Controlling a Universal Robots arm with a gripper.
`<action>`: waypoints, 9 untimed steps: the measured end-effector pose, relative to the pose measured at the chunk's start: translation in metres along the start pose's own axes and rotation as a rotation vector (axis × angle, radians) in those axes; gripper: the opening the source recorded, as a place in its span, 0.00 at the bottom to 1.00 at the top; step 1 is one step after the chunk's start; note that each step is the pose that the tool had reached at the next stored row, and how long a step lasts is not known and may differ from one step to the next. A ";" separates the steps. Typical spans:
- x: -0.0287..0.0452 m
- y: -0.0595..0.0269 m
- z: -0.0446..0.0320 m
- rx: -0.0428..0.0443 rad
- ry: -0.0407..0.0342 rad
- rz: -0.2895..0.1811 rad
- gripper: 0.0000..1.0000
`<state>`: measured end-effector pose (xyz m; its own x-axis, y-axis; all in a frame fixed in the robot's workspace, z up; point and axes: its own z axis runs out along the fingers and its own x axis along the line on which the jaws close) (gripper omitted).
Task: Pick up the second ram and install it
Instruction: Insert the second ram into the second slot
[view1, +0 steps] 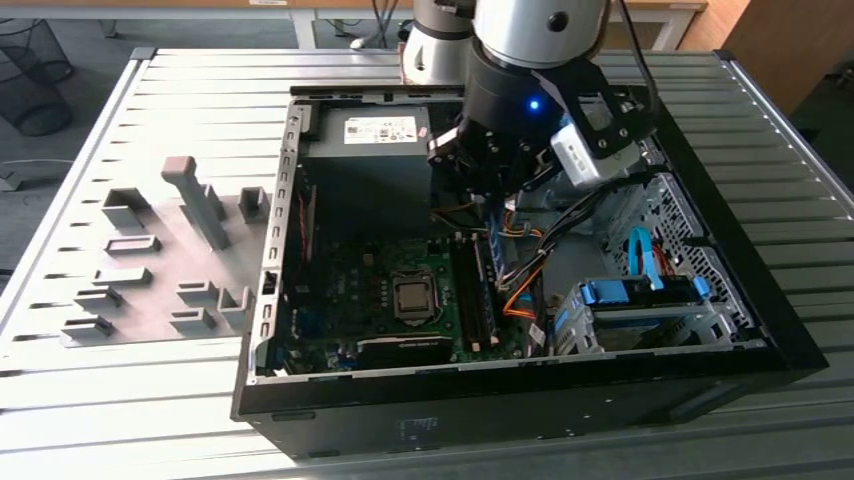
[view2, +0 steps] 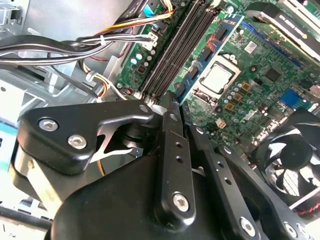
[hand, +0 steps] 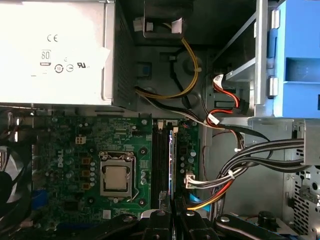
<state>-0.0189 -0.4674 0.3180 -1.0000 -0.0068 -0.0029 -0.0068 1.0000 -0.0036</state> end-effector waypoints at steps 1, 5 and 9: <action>-0.0005 0.0000 0.0018 0.0003 0.0001 -0.006 0.14; -0.0027 0.0000 0.0091 0.0017 0.0001 -0.014 0.14; -0.0031 0.0000 0.0155 0.0021 0.0006 -0.013 0.14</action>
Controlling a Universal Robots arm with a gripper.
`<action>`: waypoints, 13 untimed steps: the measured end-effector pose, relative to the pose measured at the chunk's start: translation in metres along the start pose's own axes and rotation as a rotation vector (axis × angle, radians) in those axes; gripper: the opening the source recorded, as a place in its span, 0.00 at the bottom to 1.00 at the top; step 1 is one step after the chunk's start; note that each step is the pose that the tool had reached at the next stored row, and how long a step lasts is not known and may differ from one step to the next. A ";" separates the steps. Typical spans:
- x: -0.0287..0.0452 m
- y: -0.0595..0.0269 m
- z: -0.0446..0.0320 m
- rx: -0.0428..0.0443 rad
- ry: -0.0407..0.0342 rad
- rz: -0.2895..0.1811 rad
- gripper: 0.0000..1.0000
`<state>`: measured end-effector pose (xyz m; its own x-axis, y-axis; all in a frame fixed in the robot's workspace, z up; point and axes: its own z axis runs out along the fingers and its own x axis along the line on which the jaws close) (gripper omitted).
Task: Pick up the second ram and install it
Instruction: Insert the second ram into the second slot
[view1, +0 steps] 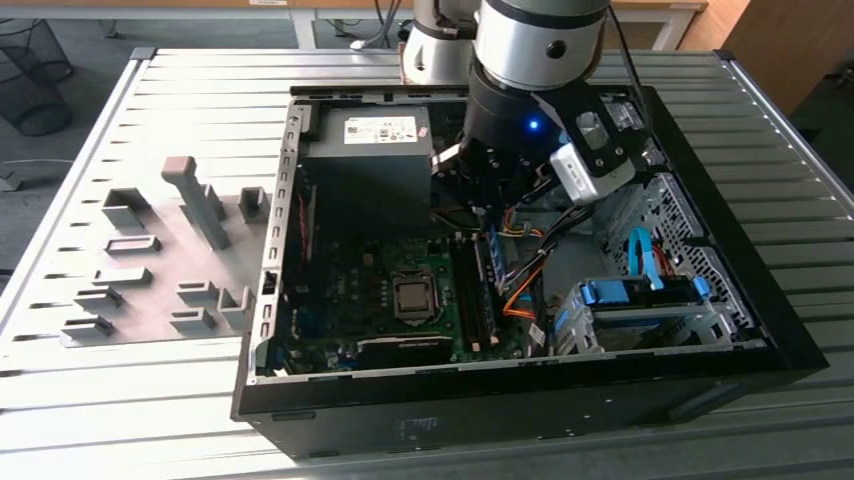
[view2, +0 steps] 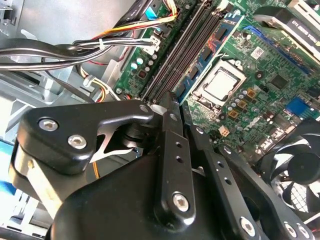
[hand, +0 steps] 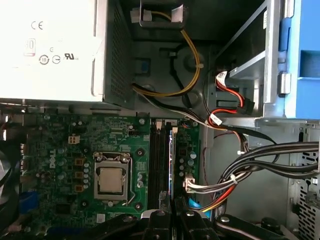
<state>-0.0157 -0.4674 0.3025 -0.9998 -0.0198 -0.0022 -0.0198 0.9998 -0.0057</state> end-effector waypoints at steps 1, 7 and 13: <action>0.0000 0.0000 0.0002 0.0001 0.0001 0.000 0.14; 0.0052 0.0005 0.0045 0.0005 0.0002 0.005 0.14; 0.0059 0.0001 0.0128 0.0009 0.0121 0.014 0.14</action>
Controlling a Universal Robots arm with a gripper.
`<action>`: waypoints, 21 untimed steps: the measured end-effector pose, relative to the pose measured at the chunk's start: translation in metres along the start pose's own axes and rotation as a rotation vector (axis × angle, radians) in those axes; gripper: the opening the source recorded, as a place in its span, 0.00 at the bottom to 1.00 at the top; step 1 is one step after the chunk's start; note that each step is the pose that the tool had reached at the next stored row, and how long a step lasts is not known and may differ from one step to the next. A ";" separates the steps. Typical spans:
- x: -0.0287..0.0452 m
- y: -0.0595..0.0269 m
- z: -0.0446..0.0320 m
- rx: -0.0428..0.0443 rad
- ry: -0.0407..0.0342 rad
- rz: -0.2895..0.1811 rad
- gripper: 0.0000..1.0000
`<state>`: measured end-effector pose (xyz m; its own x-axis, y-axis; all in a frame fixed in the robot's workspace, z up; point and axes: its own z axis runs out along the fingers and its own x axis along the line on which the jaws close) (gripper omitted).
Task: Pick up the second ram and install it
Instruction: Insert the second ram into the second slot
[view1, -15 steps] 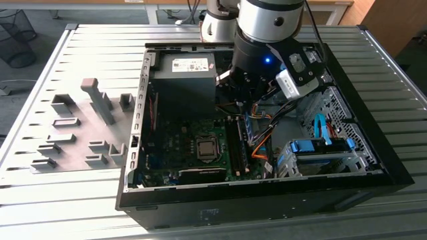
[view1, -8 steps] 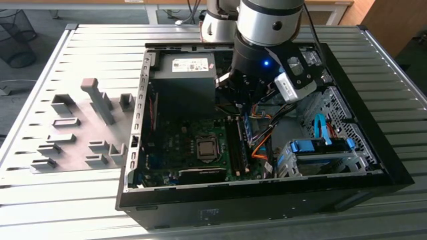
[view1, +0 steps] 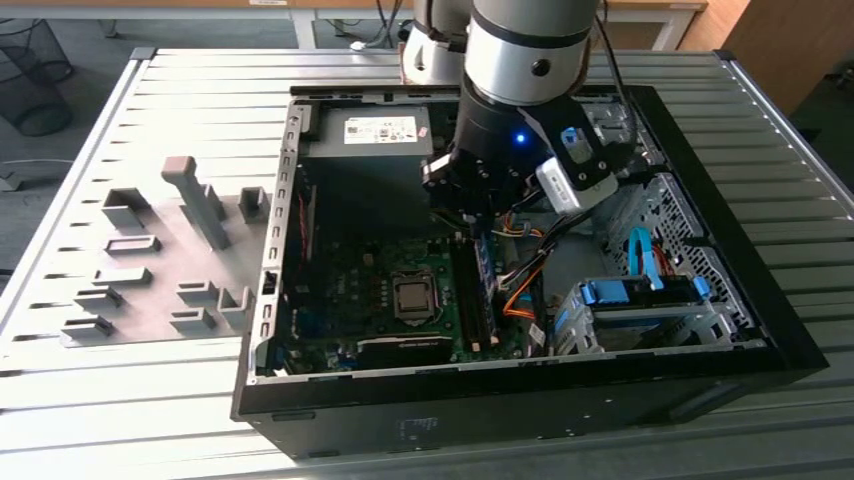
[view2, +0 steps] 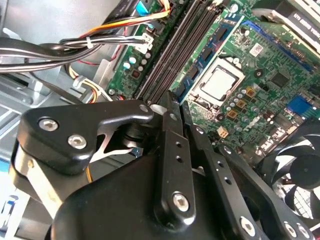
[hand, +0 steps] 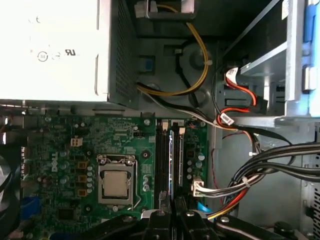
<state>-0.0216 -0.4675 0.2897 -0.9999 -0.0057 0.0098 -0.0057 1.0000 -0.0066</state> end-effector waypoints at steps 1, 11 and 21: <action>0.0000 -0.0002 0.0017 0.0001 0.0006 0.001 0.14; -0.0003 -0.0014 0.0149 0.0000 0.0013 0.012 0.14; -0.0004 -0.0024 0.0205 0.0000 0.0013 0.013 0.14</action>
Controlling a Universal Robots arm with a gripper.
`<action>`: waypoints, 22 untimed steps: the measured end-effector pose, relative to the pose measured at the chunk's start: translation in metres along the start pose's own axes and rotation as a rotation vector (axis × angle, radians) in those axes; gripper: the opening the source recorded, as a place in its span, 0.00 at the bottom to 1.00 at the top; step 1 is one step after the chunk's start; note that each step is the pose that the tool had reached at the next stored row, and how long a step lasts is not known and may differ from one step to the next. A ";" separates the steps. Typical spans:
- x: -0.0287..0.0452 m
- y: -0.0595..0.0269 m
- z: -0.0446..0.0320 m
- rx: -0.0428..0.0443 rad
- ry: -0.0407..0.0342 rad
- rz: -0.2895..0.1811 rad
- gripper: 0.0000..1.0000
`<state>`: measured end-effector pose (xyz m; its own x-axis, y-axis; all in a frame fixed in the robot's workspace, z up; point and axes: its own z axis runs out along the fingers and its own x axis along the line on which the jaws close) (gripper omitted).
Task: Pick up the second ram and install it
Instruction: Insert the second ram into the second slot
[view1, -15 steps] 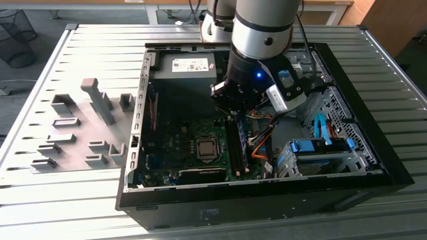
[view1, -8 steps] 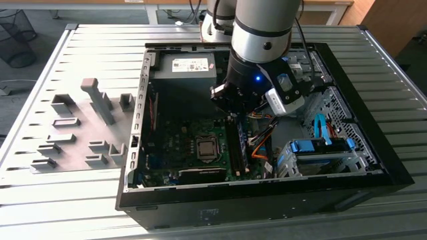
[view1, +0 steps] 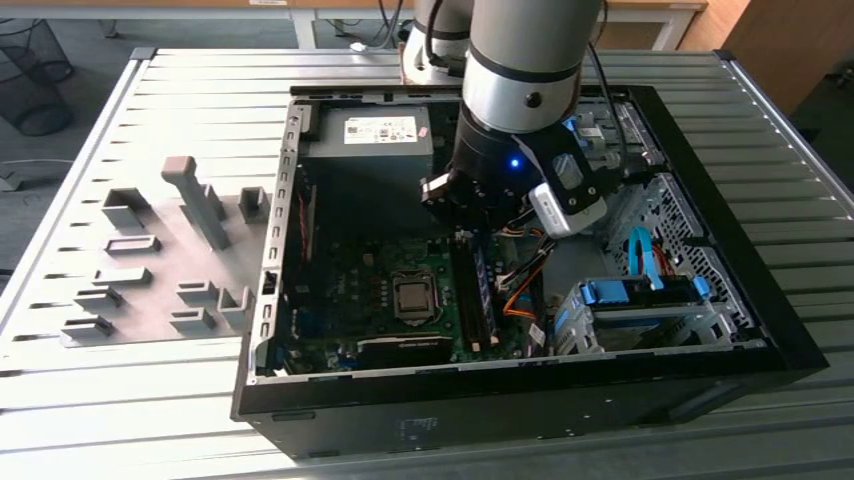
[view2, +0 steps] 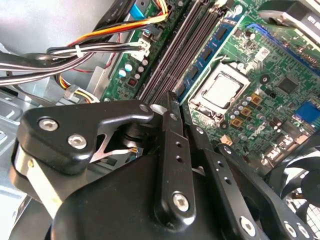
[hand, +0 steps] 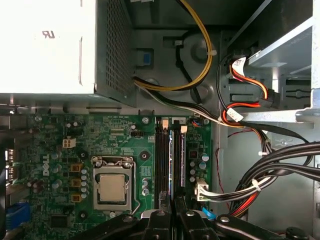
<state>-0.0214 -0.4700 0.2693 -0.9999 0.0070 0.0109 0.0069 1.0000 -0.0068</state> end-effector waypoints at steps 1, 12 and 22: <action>0.0000 0.0000 0.0000 0.0000 0.0000 0.000 0.14; 0.0000 -0.0001 0.0000 0.0000 0.0000 0.000 0.14; -0.0001 -0.0035 0.0151 -0.0001 0.0005 0.001 0.14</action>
<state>-0.0215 -0.4736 0.2542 -0.9999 0.0085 0.0114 0.0084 0.9999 -0.0067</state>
